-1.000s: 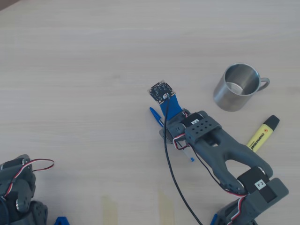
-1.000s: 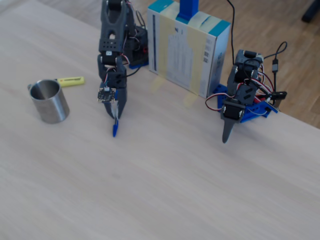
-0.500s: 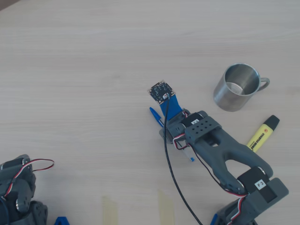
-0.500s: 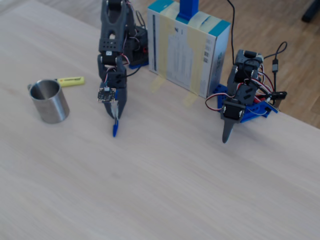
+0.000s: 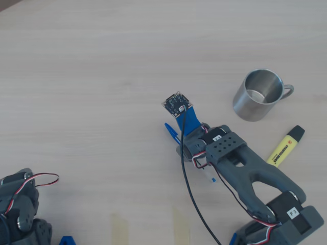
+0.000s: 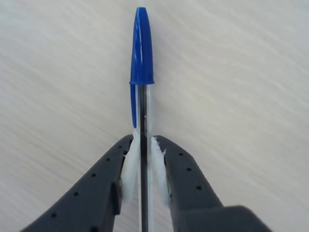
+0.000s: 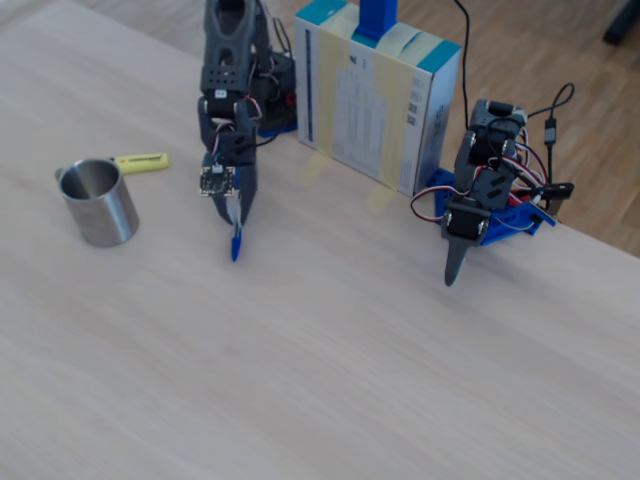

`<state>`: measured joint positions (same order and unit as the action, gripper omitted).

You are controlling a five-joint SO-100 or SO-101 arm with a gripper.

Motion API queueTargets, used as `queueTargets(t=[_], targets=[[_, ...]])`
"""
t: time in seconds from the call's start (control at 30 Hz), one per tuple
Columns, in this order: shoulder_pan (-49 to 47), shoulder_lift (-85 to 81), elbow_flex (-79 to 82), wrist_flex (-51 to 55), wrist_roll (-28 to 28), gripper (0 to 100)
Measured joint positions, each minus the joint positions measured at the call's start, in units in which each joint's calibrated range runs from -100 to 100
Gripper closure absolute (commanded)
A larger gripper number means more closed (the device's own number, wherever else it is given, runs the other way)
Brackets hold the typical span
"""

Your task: Grab the blue pen and put it in the silver cup.

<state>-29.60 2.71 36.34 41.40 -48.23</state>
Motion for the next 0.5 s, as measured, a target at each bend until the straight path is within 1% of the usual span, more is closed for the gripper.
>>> queueTargets(t=[0.5], targets=[[-1.3,-10.5,2.1,-0.2,0.0,98]])
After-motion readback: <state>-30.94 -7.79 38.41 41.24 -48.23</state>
